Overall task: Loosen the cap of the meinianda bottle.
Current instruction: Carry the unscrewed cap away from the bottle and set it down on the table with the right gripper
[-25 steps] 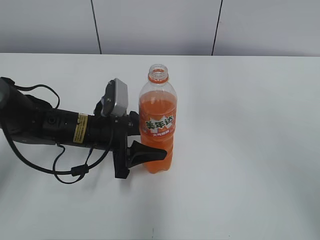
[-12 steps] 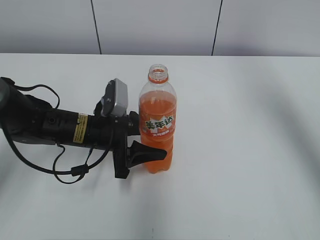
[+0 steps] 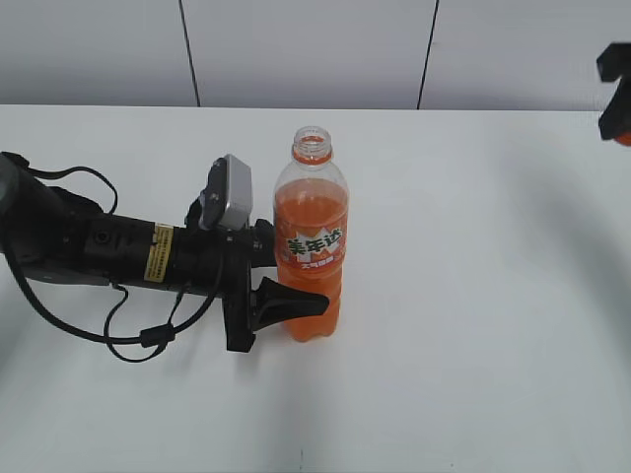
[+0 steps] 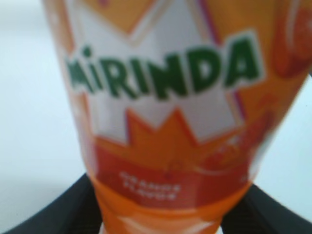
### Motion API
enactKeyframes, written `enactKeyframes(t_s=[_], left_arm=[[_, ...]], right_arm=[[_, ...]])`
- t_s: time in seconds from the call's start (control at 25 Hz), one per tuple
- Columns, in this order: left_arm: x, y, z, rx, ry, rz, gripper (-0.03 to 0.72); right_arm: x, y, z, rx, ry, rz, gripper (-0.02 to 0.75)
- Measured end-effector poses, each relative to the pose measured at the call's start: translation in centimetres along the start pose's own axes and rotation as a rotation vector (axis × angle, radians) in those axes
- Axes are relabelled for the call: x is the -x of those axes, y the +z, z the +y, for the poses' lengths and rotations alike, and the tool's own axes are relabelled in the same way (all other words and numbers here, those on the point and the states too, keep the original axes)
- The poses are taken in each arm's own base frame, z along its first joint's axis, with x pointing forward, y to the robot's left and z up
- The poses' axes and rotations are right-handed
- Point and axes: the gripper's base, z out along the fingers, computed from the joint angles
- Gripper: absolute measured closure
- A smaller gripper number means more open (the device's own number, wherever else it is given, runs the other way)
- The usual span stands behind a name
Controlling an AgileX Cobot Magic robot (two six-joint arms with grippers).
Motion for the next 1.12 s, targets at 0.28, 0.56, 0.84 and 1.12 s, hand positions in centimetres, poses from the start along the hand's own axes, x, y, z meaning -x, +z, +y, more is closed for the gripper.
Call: enactKeyframes(t_s=[0.28, 0.56, 0.84, 1.12], left_arm=[[0.0, 0.0, 0.0, 0.000, 0.000, 0.000, 0.279], [0.0, 0.0, 0.0, 0.000, 0.000, -0.001, 0.279], [0.0, 0.0, 0.0, -0.001, 0.000, 0.000, 0.279], [0.0, 0.0, 0.0, -0.001, 0.000, 0.000, 0.279]], right_arm=[[-3.2, 6.3, -0.8, -0.014, 0.033, 0.074, 0.466], [-3.1, 11.2, -1.6, -0.040, 0.043, 0.031, 0.466], [-2.8, 15.0, -2.2, -0.061, 0.049, -0.032, 0.466], [-3.9, 18.1, -2.6, -0.065, 0.057, 0.040, 0.466]])
